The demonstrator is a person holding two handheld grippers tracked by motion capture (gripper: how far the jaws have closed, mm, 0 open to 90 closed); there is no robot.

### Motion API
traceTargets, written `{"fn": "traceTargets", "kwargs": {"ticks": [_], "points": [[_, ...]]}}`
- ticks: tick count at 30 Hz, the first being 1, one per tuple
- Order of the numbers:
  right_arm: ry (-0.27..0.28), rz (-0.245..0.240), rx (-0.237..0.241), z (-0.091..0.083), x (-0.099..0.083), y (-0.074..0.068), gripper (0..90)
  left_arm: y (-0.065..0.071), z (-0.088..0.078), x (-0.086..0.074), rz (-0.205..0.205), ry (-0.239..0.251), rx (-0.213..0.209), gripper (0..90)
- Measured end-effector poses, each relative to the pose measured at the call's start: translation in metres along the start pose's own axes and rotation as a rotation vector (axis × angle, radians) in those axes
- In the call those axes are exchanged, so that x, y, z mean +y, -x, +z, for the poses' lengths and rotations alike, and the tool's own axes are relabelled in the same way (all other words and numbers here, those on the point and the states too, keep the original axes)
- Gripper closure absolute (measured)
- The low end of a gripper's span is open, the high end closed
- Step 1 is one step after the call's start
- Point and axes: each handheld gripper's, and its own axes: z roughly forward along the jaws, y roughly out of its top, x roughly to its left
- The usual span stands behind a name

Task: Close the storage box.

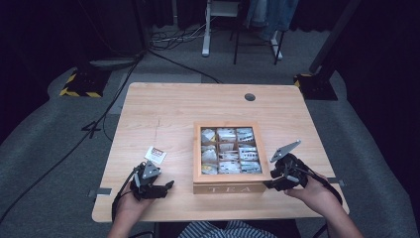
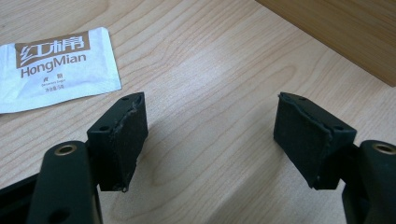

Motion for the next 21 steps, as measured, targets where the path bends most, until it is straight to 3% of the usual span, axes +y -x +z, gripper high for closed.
{"fn": "traceTargets", "kwargs": {"ticks": [5, 13, 18, 20, 21], "points": [[-0.002, -0.001, 0.0, 0.003, 0.0, 0.0, 52.3, 0.0, 0.0, 0.0, 0.0, 0.0, 0.0, 26.7], [-0.007, -0.012, -0.014, 0.001, -0.001, 0.0, 41.3, 0.0, 0.0, 0.0, 0.0, -0.001, 0.001, 26.7], [0.029, -0.007, -0.009, -0.002, 0.0, 0.001, 40.6, 0.0, 0.0, -0.001, -0.012, 0.001, -0.004, 26.6], [0.099, 0.006, -0.016, -0.01, 0.001, 0.004, 40.5, 0.0, -0.001, -0.001, -0.021, 0.001, 0.013, 26.7], [0.099, 0.006, -0.016, -0.01, 0.001, 0.004, 40.5, 0.0, -0.001, -0.001, -0.021, 0.001, 0.013, 26.7]]}}
